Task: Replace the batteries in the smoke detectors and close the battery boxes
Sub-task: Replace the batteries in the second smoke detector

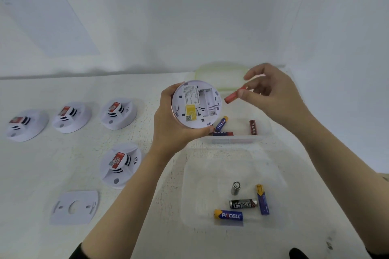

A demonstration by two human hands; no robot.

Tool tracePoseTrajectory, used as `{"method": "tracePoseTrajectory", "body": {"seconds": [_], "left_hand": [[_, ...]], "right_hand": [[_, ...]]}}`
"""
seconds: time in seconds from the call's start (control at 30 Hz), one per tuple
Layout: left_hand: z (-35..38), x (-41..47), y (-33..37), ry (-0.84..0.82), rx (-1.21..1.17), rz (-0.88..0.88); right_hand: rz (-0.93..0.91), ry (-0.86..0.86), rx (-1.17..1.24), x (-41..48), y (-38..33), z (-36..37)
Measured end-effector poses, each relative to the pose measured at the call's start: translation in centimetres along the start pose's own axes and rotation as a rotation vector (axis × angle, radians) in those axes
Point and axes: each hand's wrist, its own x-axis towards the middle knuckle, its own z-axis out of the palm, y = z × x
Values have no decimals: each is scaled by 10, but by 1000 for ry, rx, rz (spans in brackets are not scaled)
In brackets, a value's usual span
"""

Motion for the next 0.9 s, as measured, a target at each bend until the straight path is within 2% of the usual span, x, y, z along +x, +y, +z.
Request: {"method": "tracePoseTrajectory", "body": {"seconds": [0.07,0.13,0.6,0.67,0.77,0.9], "left_hand": [[2,1,0,7,-2,2],[3,2,1,10,4,15],[4,4,2,-53,75,80],[4,4,3,-44,74,86],[1,6,2,-46,73,98],[0,5,2,-67,81,108]], "right_hand": [[-32,43,127,-1,-6,2],[-84,53,132,-2,-13,8],[-387,50,-397,5,-1,35],[-351,26,-376,1,-1,37],[-187,-76,-174,-6,-5,38],[-174,-69,-73,-10,-2,38]]}}
